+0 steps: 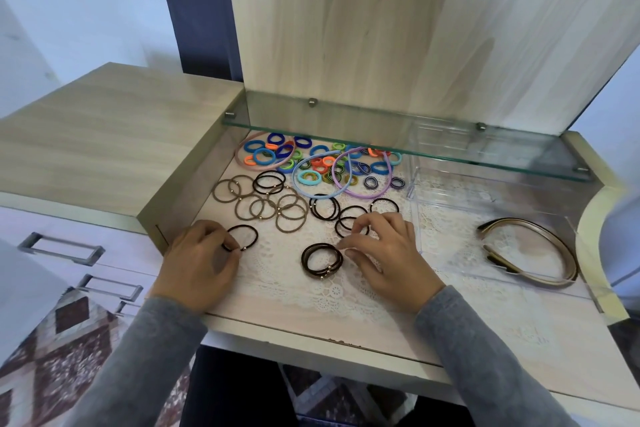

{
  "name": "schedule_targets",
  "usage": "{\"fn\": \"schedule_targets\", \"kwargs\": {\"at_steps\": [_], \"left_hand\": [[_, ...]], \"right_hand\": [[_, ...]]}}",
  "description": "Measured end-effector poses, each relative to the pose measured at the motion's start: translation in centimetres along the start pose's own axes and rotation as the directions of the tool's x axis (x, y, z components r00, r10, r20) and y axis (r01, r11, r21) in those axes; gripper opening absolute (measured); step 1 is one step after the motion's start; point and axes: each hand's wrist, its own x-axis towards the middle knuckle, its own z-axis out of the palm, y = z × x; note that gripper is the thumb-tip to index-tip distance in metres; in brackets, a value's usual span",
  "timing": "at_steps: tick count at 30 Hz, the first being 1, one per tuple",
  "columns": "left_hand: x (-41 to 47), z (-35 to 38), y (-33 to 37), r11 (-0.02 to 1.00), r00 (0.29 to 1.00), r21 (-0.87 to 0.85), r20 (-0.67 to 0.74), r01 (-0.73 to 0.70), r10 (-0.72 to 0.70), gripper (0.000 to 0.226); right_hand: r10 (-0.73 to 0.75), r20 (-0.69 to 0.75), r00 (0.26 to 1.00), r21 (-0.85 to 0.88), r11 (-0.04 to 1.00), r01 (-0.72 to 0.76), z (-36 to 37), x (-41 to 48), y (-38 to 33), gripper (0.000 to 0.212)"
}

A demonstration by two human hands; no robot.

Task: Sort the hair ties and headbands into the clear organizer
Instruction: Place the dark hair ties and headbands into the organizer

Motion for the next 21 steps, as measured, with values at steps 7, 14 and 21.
{"fn": "schedule_targets", "kwargs": {"at_steps": [7,14,21], "left_hand": [[-0.1,0.9,2.8,0.989,0.986,-0.043,-0.099,-0.139,0.135,0.026],[-0.7,3.2,7.2,0.937,0.955,-0.186,-0.050,-0.297,0.293,0.010],[-0.7,3.7,8.1,0.923,0.944,-0.212,0.001,-0.321,0.329,0.007]], "right_hand": [[0.083,-0.044,0.996,-0.031,0.996,-0.084,0.2,-0.8,0.3,0.020],[0.080,-0.028,0.996,-0.084,0.993,-0.082,0.5,-0.8,0.0,0.023],[0.066,-0.012,0.998,-0.088,0.994,-0.067,0.7,-1.0,-0.2,0.021]]}}
